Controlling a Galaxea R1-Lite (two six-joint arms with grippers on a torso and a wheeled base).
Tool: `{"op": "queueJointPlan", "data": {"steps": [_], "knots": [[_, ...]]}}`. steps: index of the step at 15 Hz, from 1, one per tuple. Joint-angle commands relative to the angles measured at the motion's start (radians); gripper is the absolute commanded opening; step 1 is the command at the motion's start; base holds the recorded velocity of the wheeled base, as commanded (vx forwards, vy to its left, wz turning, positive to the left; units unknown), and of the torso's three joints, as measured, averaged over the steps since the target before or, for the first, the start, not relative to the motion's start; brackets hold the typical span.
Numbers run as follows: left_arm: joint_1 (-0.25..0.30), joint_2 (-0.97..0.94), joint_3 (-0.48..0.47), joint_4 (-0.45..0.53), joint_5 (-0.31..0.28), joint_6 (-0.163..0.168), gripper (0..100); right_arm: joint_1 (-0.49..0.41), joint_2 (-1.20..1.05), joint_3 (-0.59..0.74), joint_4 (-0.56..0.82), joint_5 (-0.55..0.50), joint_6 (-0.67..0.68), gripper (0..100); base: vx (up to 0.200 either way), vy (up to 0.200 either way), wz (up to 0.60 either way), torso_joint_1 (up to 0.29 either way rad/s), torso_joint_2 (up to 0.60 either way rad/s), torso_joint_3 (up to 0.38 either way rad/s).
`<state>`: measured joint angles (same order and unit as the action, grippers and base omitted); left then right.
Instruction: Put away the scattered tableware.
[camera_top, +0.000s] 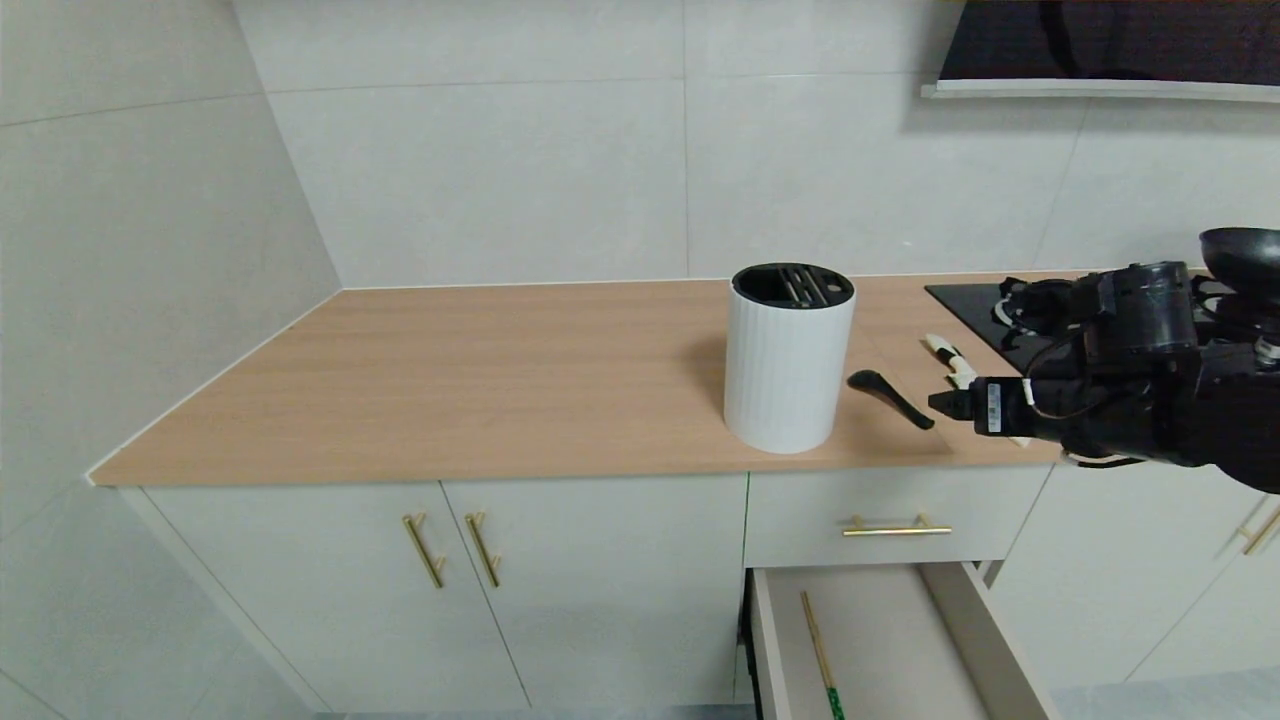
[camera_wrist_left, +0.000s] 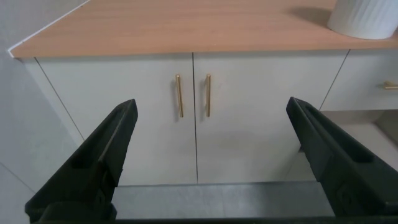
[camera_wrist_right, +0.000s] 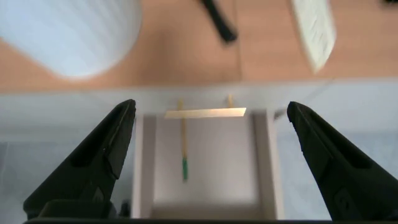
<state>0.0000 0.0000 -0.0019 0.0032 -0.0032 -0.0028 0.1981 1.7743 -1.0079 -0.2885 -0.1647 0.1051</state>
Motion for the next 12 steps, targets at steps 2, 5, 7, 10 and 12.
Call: {"op": "queueJointPlan", "data": {"steps": [2, 5, 7, 10, 12], "knots": [[0.0, 0.0, 0.0, 0.0, 0.0, 0.0, 100, -0.098, 0.132, -0.118, -0.034, 0.16, -0.077, 100, 0.0, 0.0, 0.0, 0.0, 0.0, 0.0], [0.0, 0.0, -0.001, 0.0, 0.0, 0.0, 100, -0.121, 0.228, -0.195, -0.035, 0.252, -0.143, 100, 0.0, 0.0, 0.0, 0.0, 0.0, 0.0], [0.0, 0.0, -0.001, 0.0, 0.0, 0.0, 100, -0.121, 0.313, -0.212, -0.074, 0.287, -0.165, 100, 0.0, 0.0, 0.0, 0.0, 0.0, 0.0], [0.0, 0.0, 0.0, 0.0, 0.0, 0.0, 100, -0.118, 0.401, -0.215, -0.219, 0.29, -0.188, 100, 0.0, 0.0, 0.0, 0.0, 0.0, 0.0], [0.0, 0.0, -0.001, 0.0, 0.0, 0.0, 100, -0.105, 0.442, -0.268, -0.225, 0.29, -0.196, 100, 0.0, 0.0, 0.0, 0.0, 0.0, 0.0]]}}
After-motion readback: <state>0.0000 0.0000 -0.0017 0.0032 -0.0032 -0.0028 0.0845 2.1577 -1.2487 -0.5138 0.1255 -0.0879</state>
